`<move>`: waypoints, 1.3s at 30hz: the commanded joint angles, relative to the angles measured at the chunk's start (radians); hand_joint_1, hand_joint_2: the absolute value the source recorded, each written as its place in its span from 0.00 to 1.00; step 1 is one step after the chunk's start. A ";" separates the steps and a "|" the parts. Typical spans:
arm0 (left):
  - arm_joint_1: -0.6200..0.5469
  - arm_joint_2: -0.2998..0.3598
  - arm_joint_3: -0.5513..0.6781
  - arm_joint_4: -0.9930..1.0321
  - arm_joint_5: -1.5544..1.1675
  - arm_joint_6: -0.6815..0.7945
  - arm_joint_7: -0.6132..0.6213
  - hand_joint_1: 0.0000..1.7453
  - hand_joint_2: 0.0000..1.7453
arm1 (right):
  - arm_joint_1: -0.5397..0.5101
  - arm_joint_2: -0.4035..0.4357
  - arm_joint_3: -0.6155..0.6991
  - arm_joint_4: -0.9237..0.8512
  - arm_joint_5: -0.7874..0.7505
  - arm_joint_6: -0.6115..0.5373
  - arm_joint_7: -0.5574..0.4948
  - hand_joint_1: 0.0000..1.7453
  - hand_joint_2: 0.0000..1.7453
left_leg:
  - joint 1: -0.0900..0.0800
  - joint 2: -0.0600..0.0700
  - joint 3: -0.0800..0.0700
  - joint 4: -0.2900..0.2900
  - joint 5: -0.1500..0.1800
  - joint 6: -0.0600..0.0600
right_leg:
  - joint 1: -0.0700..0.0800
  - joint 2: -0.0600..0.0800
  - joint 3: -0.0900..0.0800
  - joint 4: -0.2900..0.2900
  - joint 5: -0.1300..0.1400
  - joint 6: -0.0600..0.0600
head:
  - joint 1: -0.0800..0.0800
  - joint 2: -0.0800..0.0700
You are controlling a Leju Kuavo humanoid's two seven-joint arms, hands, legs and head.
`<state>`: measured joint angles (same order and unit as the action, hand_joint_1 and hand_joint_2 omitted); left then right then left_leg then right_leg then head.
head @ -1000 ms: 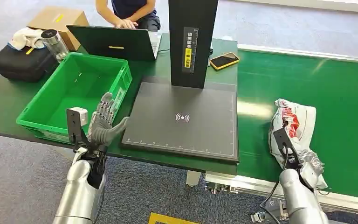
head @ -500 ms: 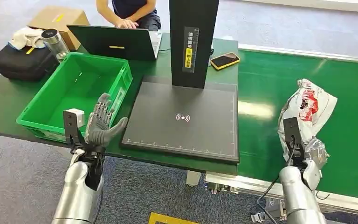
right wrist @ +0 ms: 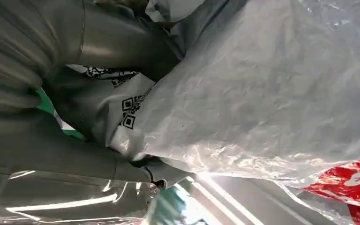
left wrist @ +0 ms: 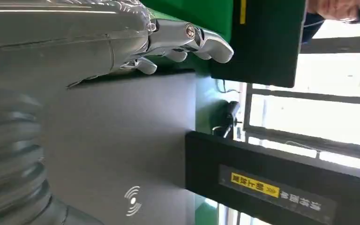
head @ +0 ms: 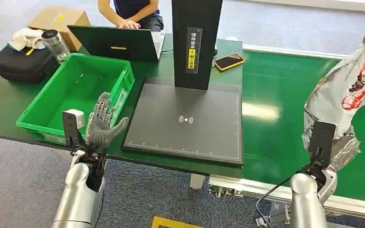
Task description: Moved the parcel from conveyor to table for the left to box.
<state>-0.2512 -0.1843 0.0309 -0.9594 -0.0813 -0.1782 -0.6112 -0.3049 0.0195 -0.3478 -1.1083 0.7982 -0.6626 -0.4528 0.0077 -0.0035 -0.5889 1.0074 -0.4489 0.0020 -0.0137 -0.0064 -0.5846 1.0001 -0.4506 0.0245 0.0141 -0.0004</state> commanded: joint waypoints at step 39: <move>-0.127 0.053 -0.066 0.201 0.037 -0.027 -0.046 0.00 1.00 | -0.381 -0.237 1.069 0.403 0.481 0.031 0.201 0.00 0.00 | 0.000 -0.001 0.003 0.000 0.001 0.000 | 0.000 -0.002 0.003 -0.001 0.000 -0.001 | 0.000 0.000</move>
<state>-0.3232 -0.1526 0.0057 -0.8118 -0.0465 -0.1999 -0.6775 -0.7272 -0.1927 0.7408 -0.6031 1.3046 -0.4683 -0.2220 0.0077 -0.0037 -0.5887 1.0086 -0.4474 0.0024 -0.0138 -0.0069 -0.5845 1.0003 -0.4495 0.0249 0.0145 -0.0004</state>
